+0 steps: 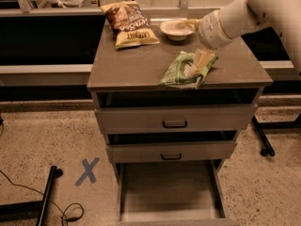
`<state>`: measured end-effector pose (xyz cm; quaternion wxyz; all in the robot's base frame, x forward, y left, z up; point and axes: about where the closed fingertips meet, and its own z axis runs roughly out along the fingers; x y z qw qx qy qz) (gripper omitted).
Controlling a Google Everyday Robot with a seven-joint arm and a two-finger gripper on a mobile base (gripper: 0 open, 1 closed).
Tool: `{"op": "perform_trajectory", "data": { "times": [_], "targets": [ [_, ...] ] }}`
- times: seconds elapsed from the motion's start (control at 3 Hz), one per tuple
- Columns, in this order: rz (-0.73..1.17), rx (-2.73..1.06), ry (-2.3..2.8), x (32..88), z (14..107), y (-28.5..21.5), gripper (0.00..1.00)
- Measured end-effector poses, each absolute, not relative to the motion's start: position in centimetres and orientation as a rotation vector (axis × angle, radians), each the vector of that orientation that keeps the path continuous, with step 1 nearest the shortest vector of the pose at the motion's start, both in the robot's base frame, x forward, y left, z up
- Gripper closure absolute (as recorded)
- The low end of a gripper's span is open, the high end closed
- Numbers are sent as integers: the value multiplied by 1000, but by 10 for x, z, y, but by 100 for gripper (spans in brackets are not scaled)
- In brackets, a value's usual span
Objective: Pick green jalapeno chip bag from bottom drawer and place on counter
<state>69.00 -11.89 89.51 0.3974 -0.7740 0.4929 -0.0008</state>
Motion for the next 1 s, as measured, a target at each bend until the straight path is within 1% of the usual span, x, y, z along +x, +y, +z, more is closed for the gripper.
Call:
{"op": "perform_trajectory", "data": {
  "times": [0.33, 0.67, 1.0],
  "targets": [
    [-37, -1945, 1206, 688, 933, -118, 0],
    [-51, -1883, 1188, 684, 953, -129, 0],
    [-59, -1869, 1202, 683, 953, -139, 0]
  ]
}}
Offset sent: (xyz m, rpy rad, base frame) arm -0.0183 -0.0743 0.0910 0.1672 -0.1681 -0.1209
